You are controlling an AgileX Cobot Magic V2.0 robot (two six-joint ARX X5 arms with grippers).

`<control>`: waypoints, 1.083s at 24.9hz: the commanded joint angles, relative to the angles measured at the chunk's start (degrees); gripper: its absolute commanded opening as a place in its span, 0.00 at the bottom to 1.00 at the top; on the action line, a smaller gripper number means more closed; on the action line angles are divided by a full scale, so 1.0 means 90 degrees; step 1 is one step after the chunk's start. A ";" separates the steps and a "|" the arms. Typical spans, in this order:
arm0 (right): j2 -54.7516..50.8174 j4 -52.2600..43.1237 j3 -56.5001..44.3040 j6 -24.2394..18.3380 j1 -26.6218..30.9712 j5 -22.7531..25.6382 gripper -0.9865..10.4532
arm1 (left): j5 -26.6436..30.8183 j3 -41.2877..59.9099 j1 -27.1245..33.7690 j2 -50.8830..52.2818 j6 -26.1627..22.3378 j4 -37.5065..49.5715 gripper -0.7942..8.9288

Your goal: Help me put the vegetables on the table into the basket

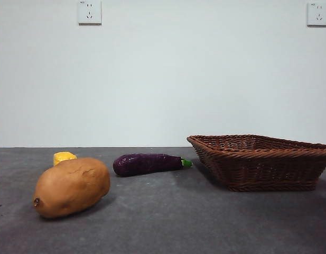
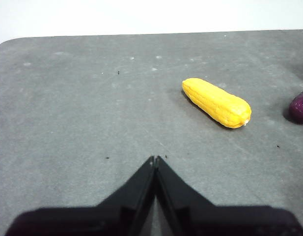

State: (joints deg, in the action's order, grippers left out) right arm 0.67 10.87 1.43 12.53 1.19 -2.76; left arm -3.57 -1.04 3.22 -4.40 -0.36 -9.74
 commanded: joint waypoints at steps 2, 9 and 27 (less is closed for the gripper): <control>-0.0015 0.0066 0.0005 0.0857 -0.0005 -0.0007 0.08 | 0.0024 0.0066 0.0019 -0.0022 0.0015 0.0095 0.08; -0.0015 0.0653 0.0432 0.1316 -0.0005 -0.0231 0.08 | 0.0024 0.0066 -0.0092 -0.0160 0.0019 0.0158 0.08; 0.0704 0.1695 0.1972 0.1637 -0.0005 -0.1025 0.08 | -0.0918 -0.0216 -0.0240 -0.0396 0.0724 0.0100 0.08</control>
State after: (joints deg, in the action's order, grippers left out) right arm 6.44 26.22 18.39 25.96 1.15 -11.90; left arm -11.00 -2.17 1.15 -7.81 4.12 -9.08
